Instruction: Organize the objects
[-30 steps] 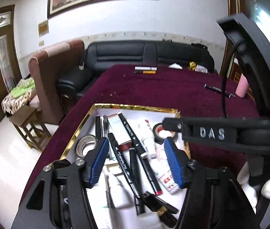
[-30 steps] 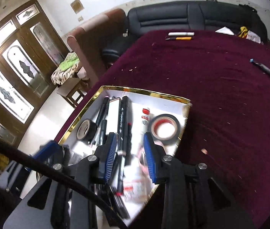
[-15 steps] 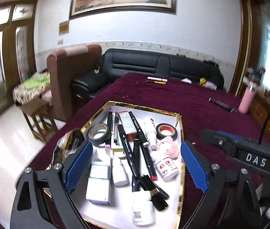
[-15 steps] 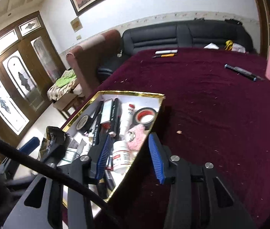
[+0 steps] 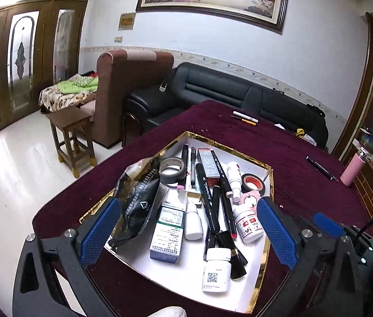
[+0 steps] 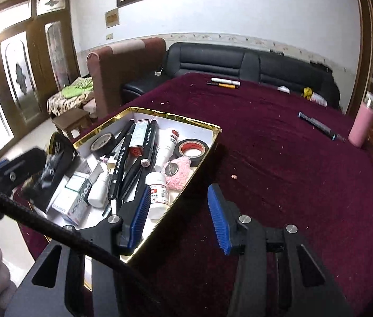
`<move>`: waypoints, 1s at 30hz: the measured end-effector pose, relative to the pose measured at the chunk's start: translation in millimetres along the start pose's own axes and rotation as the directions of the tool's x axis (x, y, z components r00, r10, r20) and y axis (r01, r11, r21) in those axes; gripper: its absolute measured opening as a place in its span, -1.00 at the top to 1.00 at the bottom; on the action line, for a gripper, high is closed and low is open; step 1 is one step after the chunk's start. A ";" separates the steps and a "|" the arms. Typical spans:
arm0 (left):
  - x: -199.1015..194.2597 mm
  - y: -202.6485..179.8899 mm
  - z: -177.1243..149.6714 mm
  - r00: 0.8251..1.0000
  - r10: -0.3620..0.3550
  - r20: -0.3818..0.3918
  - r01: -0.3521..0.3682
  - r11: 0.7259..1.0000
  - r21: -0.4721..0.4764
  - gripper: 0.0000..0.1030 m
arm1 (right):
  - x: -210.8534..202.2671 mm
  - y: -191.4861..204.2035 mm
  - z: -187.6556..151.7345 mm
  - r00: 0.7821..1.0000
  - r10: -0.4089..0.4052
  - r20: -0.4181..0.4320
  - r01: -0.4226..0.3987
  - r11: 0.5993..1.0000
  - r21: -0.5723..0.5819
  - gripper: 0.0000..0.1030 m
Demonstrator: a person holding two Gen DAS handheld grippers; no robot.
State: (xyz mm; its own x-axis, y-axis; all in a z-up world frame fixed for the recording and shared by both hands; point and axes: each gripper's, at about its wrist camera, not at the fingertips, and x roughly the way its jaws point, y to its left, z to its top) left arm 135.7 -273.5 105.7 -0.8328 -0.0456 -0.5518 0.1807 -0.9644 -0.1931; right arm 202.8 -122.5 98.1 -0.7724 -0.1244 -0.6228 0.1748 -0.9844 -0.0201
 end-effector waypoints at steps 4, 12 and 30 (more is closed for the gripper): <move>-4.0 -0.7 -0.8 1.000 -0.009 0.017 0.009 1.000 0.008 -0.97 | 1.3 14.3 -1.7 1.000 -0.003 -0.007 0.002 0.999 -0.054 0.02; -0.9 10.1 -1.0 1.000 -0.001 0.016 0.001 1.000 -0.018 -0.97 | 8.6 27.5 -5.7 1.000 -0.004 -0.030 0.001 0.995 -0.100 0.02; 9.2 24.9 -6.1 0.999 0.034 -0.010 -0.035 0.998 -0.047 -0.97 | 15.1 27.3 -4.8 0.999 0.008 -0.047 -0.013 0.994 -0.106 0.02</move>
State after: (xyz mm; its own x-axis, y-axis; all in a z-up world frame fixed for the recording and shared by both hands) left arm 135.8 -296.3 90.9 -0.8209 -0.0760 -0.5661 0.2337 -0.9490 -0.2116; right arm 198.8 -150.6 84.3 -0.7417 -0.1266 -0.6587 0.2490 -0.9638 -0.0951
